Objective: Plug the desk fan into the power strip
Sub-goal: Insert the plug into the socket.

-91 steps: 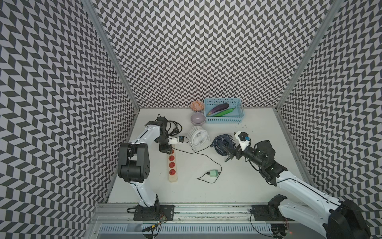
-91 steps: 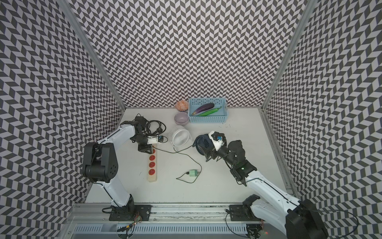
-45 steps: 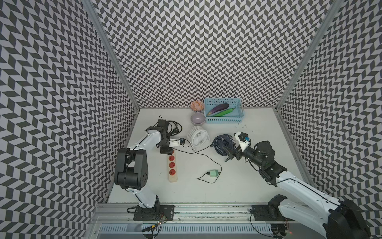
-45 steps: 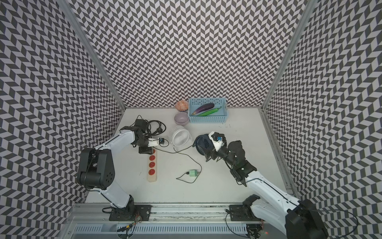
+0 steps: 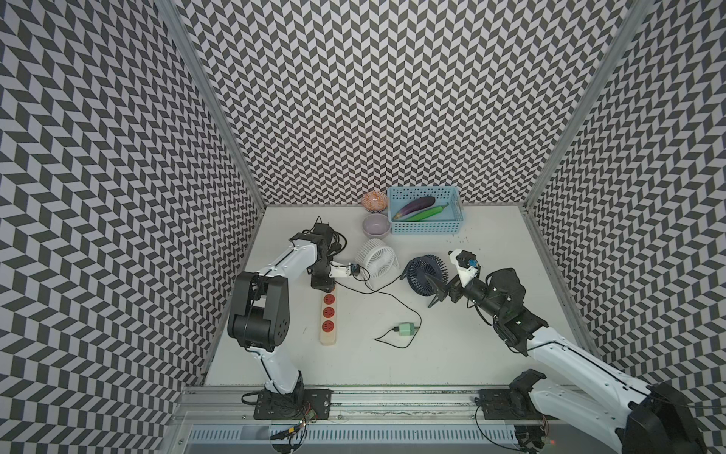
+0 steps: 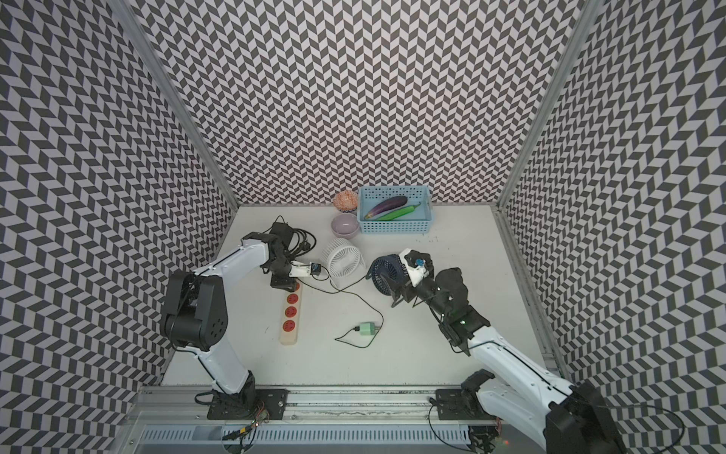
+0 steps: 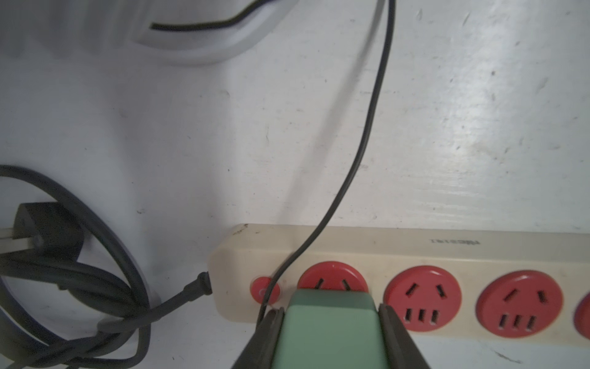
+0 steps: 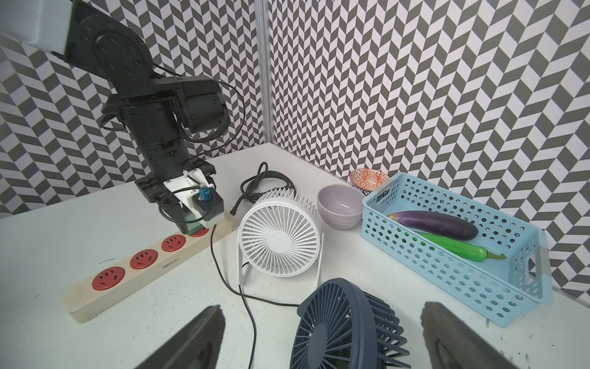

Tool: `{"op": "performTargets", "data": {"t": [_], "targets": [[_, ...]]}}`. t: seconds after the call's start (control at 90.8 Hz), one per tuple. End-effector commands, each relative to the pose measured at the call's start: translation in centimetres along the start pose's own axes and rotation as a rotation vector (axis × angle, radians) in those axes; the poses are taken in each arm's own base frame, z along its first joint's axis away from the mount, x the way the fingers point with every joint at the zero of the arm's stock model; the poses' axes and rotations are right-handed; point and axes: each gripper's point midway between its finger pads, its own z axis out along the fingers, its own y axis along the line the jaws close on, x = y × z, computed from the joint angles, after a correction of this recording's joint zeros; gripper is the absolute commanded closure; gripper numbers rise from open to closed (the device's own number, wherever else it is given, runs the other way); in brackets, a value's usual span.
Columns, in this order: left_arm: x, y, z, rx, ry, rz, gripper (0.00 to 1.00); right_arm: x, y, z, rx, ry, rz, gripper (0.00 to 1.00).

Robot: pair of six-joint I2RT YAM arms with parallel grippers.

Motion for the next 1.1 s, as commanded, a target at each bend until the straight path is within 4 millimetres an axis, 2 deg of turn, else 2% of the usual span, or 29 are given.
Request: {"op": "performTargets", "data": {"t": [0.0,0.132,0.275,0.441,0.507,0.749,0.903,1.091], "targets": [[-5.4,-1.8,2.8,0.067,-0.204,0.072,1.00,-1.1,-0.5,-0.3,0.026,-0.041,0.002,0.00],[-5.2,-1.8,1.8,0.034,-0.205,0.084,0.99,-1.2,-0.7,-0.3,0.036,-0.049,0.011,0.00],[-5.3,-0.8,-0.4,-0.041,-0.210,0.081,0.86,-1.3,-0.6,-0.2,0.031,-0.042,0.017,0.00],[-5.7,0.1,-2.9,-0.114,-0.225,0.101,0.66,-1.3,-0.4,-0.3,0.024,-0.050,0.020,0.00],[-5.7,0.5,-3.7,-0.128,-0.226,0.102,0.62,-1.3,-0.5,-0.2,0.022,-0.045,0.014,0.00],[-5.6,0.7,-5.1,-0.136,-0.222,0.101,0.50,-1.1,-0.3,-0.1,0.015,-0.043,0.013,0.00],[-6.0,0.5,-5.6,-0.140,-0.249,0.099,0.39,-1.0,-0.3,-0.1,0.015,-0.045,0.018,0.01],[-6.5,0.1,-6.5,-0.124,-0.279,0.083,0.36,-1.0,-0.4,-0.1,0.017,-0.045,0.013,0.00]]}}
